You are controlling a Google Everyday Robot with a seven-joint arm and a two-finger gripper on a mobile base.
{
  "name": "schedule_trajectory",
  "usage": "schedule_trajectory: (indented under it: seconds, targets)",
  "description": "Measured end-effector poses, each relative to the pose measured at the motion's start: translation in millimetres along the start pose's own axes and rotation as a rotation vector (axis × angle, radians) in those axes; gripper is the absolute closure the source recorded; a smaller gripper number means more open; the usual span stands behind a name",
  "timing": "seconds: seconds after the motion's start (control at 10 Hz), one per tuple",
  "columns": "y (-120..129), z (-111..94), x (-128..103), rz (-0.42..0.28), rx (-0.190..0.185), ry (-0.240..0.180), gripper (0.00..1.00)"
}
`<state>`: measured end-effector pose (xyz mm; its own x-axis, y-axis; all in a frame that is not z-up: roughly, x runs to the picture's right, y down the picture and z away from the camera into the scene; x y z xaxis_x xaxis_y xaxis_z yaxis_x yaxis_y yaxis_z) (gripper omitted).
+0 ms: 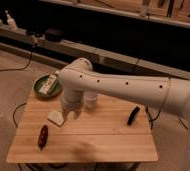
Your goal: Knock the eraser over
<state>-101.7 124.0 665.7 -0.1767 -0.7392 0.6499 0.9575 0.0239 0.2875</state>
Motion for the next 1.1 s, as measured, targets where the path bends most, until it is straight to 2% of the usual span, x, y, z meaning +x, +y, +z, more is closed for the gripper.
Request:
schedule_trajectory:
  seconds: [0.2, 0.4, 0.5, 0.7, 0.9, 1.1]
  targets:
    - [7, -5, 3, 0.011, 0.001, 0.000, 0.59]
    - [44, -27, 11, 0.054, -0.014, 0.014, 0.59]
    - [78, -48, 13, 0.098, -0.030, 0.032, 0.59]
    - [133, -76, 9, 0.189, -0.051, 0.058, 0.59]
    - [180, -90, -2, 0.294, -0.055, 0.069, 0.59]
    - [230, -96, -25, 0.437, -0.068, 0.078, 0.59]
